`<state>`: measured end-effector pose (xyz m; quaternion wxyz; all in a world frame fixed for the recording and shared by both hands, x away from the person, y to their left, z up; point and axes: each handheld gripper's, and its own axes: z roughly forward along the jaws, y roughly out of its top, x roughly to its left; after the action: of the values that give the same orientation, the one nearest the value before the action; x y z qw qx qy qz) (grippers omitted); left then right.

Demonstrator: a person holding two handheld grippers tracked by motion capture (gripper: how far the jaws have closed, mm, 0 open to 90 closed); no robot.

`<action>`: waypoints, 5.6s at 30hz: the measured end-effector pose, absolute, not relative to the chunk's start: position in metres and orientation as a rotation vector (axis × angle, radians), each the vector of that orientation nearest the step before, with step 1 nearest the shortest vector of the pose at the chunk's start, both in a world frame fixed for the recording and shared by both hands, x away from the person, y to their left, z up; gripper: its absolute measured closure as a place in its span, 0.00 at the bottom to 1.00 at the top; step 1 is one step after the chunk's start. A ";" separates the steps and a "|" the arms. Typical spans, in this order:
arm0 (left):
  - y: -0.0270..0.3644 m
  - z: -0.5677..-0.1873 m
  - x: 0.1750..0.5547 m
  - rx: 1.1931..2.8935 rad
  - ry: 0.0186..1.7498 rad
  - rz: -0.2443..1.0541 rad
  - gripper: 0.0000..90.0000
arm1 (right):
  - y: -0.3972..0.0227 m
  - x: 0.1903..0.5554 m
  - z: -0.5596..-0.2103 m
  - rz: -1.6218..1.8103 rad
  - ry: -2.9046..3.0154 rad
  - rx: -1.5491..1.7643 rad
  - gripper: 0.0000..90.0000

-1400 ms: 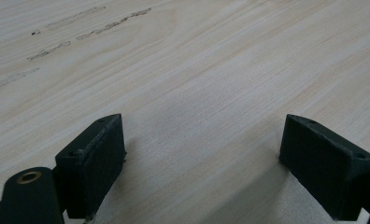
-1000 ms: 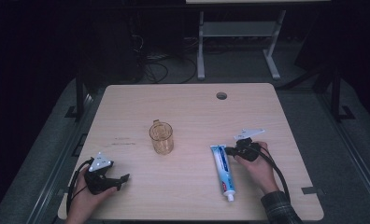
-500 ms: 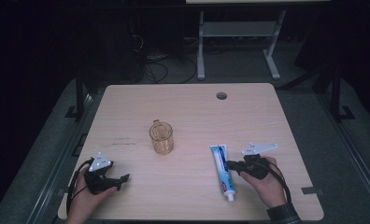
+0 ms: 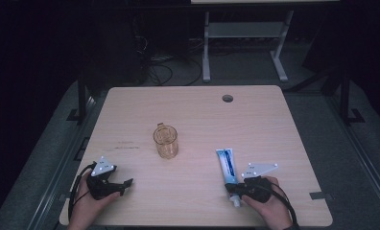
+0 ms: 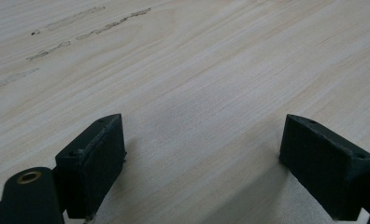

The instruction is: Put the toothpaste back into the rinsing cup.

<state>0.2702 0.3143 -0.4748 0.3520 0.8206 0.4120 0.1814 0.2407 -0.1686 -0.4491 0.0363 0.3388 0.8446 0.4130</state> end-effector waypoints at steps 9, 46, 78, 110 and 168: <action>0.314 -0.475 0.270 2.124 1.066 0.470 0.15 | -0.172 0.235 -0.450 1.221 2.597 1.038 1.00; 0.314 -0.475 0.270 2.124 1.066 0.470 0.15 | -0.215 0.253 -0.432 1.172 2.460 1.129 0.66; 0.314 -0.475 0.270 2.127 1.065 0.468 0.15 | -0.168 0.321 -0.432 1.025 2.523 1.076 0.35; 0.314 -0.475 0.270 2.128 1.062 0.467 0.15 | -0.139 0.344 -0.457 0.780 2.651 1.043 0.47; 0.314 -0.475 0.270 2.130 1.059 0.468 0.15 | -0.178 0.331 -0.388 1.332 2.420 1.118 0.82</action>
<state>0.2697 0.3143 -0.4745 0.3508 0.8228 0.4089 0.1807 0.3308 -0.1783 -0.3880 0.0808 0.3741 0.8093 0.4456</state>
